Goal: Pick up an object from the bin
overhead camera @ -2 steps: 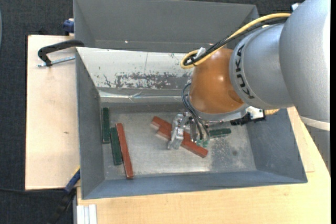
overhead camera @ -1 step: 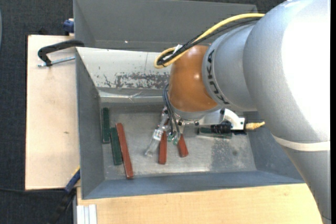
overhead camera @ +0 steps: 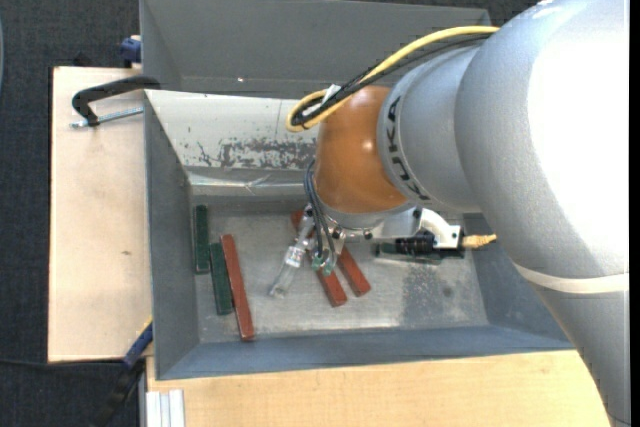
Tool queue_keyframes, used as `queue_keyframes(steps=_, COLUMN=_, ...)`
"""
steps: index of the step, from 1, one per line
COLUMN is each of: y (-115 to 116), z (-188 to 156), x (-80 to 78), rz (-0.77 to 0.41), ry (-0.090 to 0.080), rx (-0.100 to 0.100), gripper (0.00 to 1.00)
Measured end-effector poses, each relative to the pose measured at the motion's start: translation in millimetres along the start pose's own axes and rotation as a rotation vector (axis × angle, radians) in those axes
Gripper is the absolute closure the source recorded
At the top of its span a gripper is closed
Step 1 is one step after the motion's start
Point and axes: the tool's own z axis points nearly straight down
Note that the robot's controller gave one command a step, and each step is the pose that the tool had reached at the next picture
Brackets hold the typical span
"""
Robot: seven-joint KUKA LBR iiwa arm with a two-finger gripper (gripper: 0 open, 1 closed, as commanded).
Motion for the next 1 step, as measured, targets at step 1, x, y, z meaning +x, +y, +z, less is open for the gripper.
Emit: queue_keyframes(steps=1, y=-25.7, z=0.5, x=-3.4, rz=-0.166, ry=0.001, rx=-0.002, gripper=0.0)
